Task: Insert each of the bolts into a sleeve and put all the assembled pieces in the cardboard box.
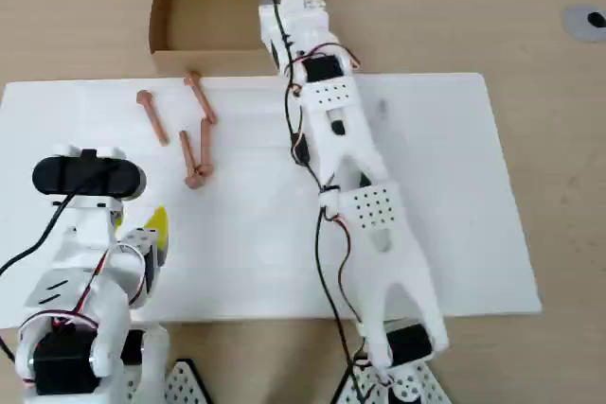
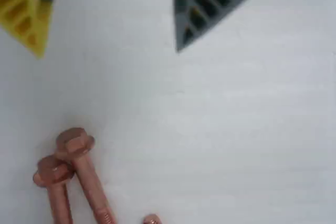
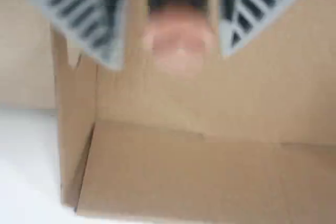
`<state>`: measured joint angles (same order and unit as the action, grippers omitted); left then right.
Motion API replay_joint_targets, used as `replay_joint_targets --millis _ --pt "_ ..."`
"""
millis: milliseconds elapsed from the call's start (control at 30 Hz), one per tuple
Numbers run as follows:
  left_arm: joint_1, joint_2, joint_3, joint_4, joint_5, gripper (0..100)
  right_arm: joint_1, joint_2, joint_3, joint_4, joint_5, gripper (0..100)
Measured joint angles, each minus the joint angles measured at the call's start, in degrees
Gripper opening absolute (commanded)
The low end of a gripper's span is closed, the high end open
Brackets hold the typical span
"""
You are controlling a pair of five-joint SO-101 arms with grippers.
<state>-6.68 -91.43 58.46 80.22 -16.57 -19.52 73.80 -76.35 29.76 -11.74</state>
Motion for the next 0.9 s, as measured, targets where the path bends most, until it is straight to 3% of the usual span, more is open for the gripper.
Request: replay_joint_targets --millis 233,400,667,900 --pt "0.0 0.3 0.0 0.0 0.4 18 0.0 0.0 -6.0 6.4 0.0 21.2" --pt "-3.0 3.5 -4.4 -2.5 5.5 18 0.0 0.0 -14.4 16.2 0.0 21.2" --pt "-5.6 34.6 -20.5 -6.0 6.9 18 0.0 -8.2 -16.0 39.5 0.0 21.2" --pt "-5.6 61.3 -35.3 -13.0 15.4 18 0.0 -19.5 -16.1 60.8 0.0 21.2"
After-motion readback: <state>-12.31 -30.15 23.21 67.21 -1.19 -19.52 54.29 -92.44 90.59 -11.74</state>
